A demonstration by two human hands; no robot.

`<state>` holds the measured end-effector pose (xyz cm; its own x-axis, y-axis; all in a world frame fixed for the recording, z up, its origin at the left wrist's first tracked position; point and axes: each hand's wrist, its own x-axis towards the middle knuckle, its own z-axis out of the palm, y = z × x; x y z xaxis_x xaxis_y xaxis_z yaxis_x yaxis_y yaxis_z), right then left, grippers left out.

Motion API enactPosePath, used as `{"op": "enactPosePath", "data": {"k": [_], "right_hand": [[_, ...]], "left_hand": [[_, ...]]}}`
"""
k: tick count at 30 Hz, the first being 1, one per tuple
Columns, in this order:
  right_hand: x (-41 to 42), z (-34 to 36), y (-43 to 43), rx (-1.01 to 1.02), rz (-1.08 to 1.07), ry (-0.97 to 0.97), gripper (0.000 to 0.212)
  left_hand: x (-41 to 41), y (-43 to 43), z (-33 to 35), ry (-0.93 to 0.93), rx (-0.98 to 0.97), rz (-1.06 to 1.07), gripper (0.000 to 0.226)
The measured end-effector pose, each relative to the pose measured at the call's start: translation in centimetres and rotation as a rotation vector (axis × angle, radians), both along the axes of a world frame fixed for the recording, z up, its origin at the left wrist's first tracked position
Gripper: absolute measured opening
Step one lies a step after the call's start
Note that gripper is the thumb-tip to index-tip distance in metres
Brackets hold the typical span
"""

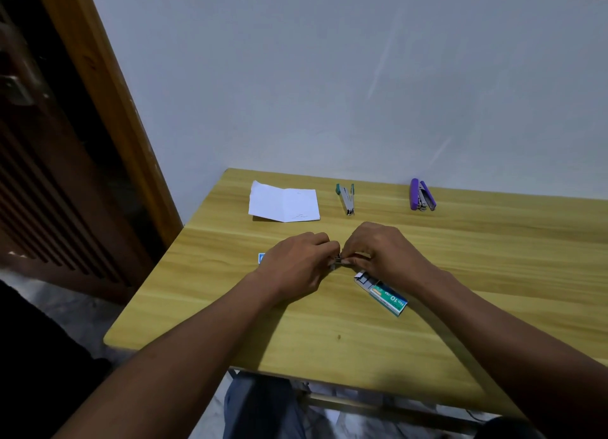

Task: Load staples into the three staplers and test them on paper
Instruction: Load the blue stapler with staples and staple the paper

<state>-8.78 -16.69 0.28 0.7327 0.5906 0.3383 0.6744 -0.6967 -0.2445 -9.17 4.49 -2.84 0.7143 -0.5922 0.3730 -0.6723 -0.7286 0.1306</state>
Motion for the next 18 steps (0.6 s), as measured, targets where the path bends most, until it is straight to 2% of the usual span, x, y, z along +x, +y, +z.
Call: {"op": "enactPosePath", "data": {"k": [6,9,11,14,18], "right_hand": [[-0.1,-0.2,-0.5,-0.032,-0.037,0.030,0.016],[-0.2,-0.2,-1.5,0.020,-0.093,0.050,0.012],[-0.1,-0.5,-1.8,0.056,-0.142,0.079,0.018],[0.1,-0.4,-1.5,0.194,-0.217,0.210,0.029],[0.8,0.7,-0.2,0.371,-0.232,0.398,0.013]], "left_hand": [[-0.1,0.0,0.1,-0.004,-0.001,-0.002,0.019],[-0.3,0.0,0.2,-0.015,-0.016,-0.006,0.017],[-0.3,0.0,0.2,-0.007,-0.044,0.002,0.017],[-0.6,0.1,0.1,0.021,-0.113,0.030,0.016],[-1.0,-0.3,0.7,0.074,-0.279,0.091,0.020]]}}
